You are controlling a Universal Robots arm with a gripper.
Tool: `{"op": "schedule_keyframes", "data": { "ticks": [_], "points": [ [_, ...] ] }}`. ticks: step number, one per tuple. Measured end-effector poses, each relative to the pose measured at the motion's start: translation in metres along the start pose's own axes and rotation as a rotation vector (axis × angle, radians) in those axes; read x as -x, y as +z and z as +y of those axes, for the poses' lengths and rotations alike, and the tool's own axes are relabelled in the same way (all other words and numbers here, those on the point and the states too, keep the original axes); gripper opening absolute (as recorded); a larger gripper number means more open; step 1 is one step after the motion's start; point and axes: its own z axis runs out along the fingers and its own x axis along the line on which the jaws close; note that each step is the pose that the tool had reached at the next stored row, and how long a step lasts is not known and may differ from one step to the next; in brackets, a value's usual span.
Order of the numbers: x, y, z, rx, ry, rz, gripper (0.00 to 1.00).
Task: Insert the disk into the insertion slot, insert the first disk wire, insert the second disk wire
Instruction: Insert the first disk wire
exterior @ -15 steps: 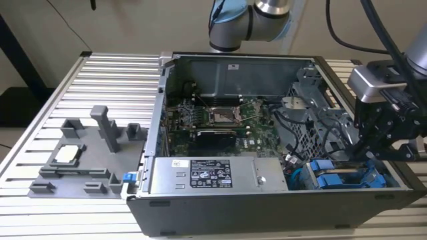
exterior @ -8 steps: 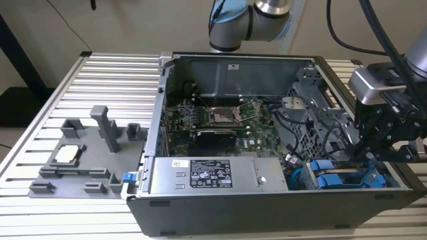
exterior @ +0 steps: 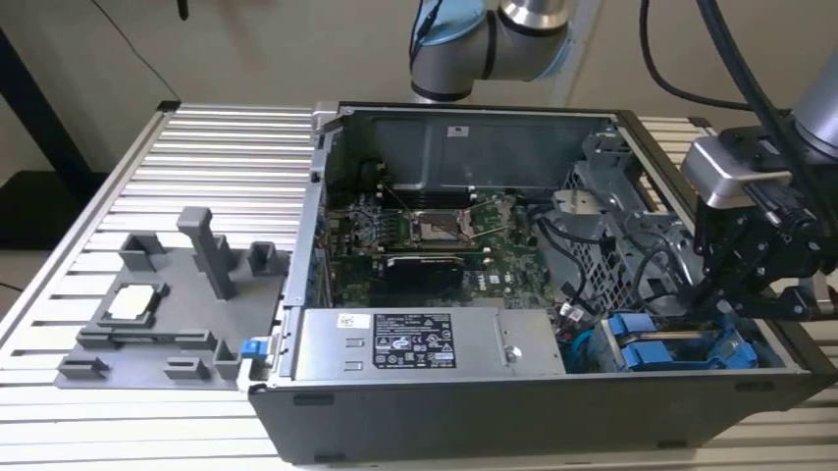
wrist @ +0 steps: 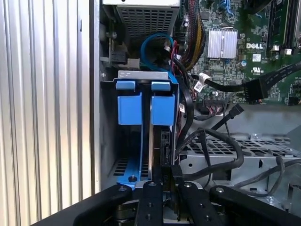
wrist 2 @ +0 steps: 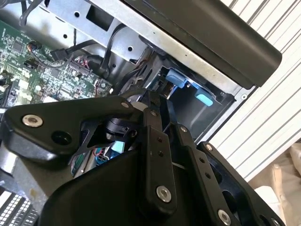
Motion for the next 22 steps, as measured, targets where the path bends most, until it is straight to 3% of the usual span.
{"op": "schedule_keyframes", "data": {
  "ticks": [5, 9, 11, 14, 16, 20, 22],
  "points": [
    [0.0005, 0.0013, -0.0004, 0.0, -0.001, 0.0003, 0.19],
    [0.0007, 0.0045, -0.0009, 0.0, -0.002, 0.0003, 0.19],
    [0.0006, 0.0097, -0.0009, -0.0001, -0.002, 0.0007, 0.19],
    [0.0006, 0.0101, -0.0008, 0.0001, -0.002, 0.0, 0.19],
    [0.0006, 0.0096, -0.0009, 0.0, -0.002, 0.0002, 0.27],
    [0.0011, -0.0264, -0.0026, 0.0, -0.003, -0.0005, 0.27],
    [0.0013, -0.0399, -0.0029, 0.0, -0.003, -0.0003, 0.27]
  ]
}}
